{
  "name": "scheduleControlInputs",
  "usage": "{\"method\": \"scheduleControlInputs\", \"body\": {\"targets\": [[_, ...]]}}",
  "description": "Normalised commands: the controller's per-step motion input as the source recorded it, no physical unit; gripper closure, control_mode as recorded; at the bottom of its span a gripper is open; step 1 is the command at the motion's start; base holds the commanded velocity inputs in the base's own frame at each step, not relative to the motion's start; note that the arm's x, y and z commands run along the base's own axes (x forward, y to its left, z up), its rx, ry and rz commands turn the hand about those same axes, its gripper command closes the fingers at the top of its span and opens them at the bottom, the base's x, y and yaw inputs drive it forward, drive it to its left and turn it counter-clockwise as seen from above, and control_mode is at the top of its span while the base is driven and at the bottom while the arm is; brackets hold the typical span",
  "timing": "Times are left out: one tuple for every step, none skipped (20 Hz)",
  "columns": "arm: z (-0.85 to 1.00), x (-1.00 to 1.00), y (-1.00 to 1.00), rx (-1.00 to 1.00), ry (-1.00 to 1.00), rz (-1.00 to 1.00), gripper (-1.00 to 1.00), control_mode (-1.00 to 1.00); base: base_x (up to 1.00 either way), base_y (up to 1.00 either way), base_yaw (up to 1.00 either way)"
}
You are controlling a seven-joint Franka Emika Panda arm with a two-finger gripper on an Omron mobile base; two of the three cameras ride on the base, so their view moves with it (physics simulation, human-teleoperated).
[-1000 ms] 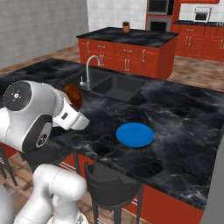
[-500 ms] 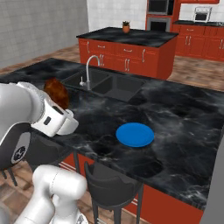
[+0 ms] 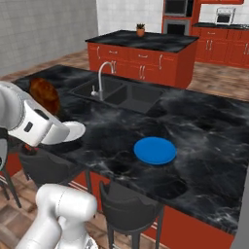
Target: Transport the chicken drumstick and squash to the fridge. Place the chicken drumstick on the rack containing meat and place the squash on the rack containing the vegetable, ensuring meats and vegetables are on different racks.
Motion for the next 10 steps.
{"method": "scheduleControlInputs", "body": {"targets": [[0.0, 0.0, 0.0, 0.0, 0.0, 0.0, 1.0, 1.0, 0.0, 1.0, 0.0], [0.0, 0.0, 0.0, 0.0, 0.0, 0.0, 1.0, 1.0, -0.14, 1.0, 0.0], [0.0, 0.0, 0.0, 0.0, 0.0, 0.0, 1.0, 1.0, -0.27, 1.0, 0.0], [0.0, 0.0, 0.0, 0.0, 0.0, 0.0, 1.0, 1.0, -0.21, 1.0, 0.0], [0.0, 0.0, 0.0, 0.0, 0.0, 0.0, 1.0, 1.0, -0.21, 1.0, 0.0], [0.0, 0.0, 0.0, 0.0, 0.0, 0.0, 1.0, 1.0, -0.19, 1.0, 0.0], [0.0, 0.0, 0.0, 0.0, 0.0, 0.0, 1.0, 1.0, -0.2, 1.0, 0.0], [0.0, 0.0, 0.0, 0.0, 0.0, 0.0, 1.0, 1.0, -0.22, 1.0, 0.0], [0.0, 0.0, 0.0, 0.0, 0.0, 0.0, 1.0, 1.0, -0.23, 1.0, 0.0], [0.0, 0.0, 0.0, 0.0, 0.0, 0.0, 1.0, 1.0, -0.18, 1.0, 0.0]]}}
